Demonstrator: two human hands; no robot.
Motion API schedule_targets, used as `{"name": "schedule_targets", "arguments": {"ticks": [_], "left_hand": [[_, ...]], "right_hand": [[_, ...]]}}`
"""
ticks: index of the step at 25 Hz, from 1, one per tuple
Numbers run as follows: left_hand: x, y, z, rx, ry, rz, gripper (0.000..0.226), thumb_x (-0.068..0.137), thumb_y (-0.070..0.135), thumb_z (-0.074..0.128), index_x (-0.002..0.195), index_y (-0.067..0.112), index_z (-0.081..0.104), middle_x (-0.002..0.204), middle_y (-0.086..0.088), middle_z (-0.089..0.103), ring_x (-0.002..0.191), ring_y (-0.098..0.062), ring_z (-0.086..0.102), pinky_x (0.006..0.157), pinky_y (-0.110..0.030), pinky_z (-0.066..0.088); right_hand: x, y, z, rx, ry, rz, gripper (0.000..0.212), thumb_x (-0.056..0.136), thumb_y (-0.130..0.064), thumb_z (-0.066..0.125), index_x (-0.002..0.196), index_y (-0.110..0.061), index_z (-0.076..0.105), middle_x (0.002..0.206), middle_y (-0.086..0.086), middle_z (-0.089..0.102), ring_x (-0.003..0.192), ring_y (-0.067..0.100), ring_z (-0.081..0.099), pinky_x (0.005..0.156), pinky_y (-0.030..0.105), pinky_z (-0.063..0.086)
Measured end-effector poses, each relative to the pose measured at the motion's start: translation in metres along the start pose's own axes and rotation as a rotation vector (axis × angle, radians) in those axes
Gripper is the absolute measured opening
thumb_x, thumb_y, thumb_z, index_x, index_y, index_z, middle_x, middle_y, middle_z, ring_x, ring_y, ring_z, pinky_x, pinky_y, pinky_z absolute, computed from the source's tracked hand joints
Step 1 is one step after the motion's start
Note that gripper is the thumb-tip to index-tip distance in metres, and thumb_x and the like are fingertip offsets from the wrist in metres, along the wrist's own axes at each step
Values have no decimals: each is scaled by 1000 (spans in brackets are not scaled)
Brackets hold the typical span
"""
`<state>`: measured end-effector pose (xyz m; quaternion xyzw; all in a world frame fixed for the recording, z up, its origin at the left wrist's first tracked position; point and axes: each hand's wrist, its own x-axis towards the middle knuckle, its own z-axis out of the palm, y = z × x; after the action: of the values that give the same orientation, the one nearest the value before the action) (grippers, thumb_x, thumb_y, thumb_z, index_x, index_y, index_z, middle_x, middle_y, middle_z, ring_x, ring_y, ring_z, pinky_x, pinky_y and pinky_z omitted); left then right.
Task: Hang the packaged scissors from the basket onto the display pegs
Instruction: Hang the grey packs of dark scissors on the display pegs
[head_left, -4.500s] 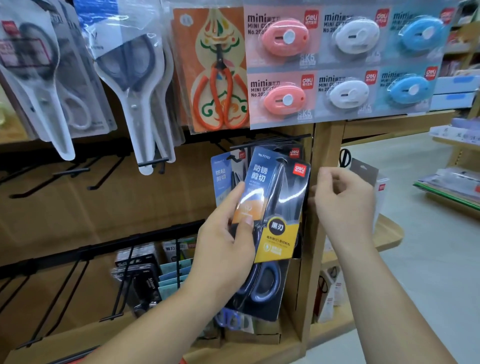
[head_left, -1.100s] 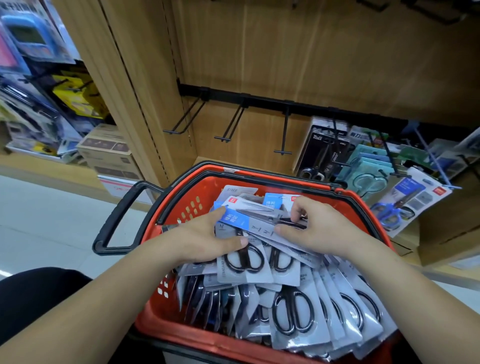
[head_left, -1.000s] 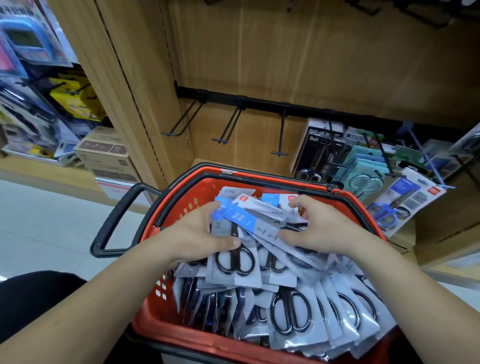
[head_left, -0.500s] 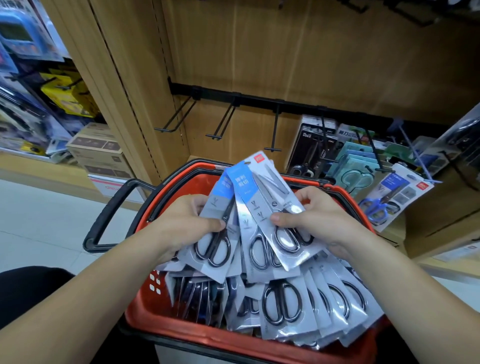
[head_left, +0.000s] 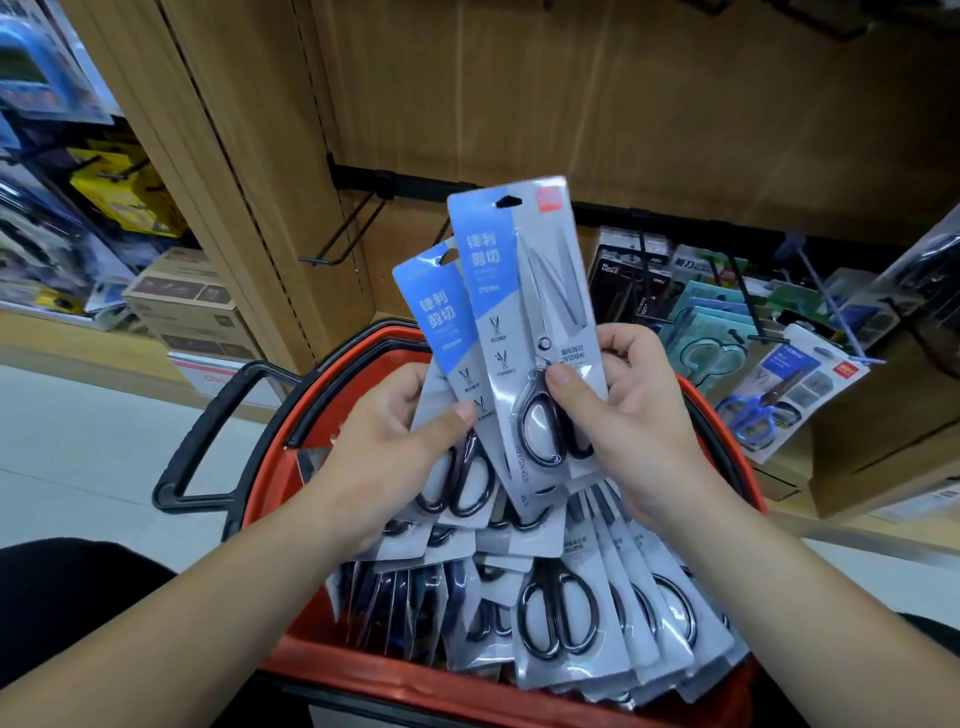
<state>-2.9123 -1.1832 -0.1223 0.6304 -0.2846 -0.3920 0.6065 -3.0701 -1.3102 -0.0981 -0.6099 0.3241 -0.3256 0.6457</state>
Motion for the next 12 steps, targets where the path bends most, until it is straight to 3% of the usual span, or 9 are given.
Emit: {"name": "schedule_targets", "arguments": {"ticks": [5, 7, 10, 12], "left_hand": [[0, 6, 5, -156, 32, 37, 26, 99, 6, 65, 125, 8, 66, 117, -13, 79, 110, -33, 76, 99, -49, 58], [2, 7, 6, -214, 90, 12, 26, 100, 4, 64, 125, 7, 67, 115, -16, 79, 108, -37, 76, 98, -52, 58], [7, 11, 2, -207, 127, 6, 28, 104, 1, 56, 126, 12, 69, 116, -13, 79, 109, -35, 76, 97, -52, 58], [9, 17, -3, -181, 105, 31, 34, 107, -1, 51, 130, 17, 68, 119, -9, 79, 111, -30, 76, 101, -52, 56]], "right_hand": [[-5, 8, 8, -94, 0, -70, 58, 99, -19, 71, 148, -32, 43, 124, -4, 74, 116, 9, 70, 99, 39, 58], [-6, 10, 11, -98, 11, -52, 55, 96, -18, 75, 144, -30, 51, 117, -3, 75, 109, 9, 73, 95, 37, 61], [-5, 12, 11, -56, 57, -37, 45, 91, -14, 80, 129, -24, 59, 111, 2, 77, 105, 16, 75, 95, 47, 61], [-5, 10, 10, -25, 80, -85, 42, 92, -8, 77, 126, -22, 56, 114, 2, 77, 108, 17, 74, 95, 42, 60]]}}
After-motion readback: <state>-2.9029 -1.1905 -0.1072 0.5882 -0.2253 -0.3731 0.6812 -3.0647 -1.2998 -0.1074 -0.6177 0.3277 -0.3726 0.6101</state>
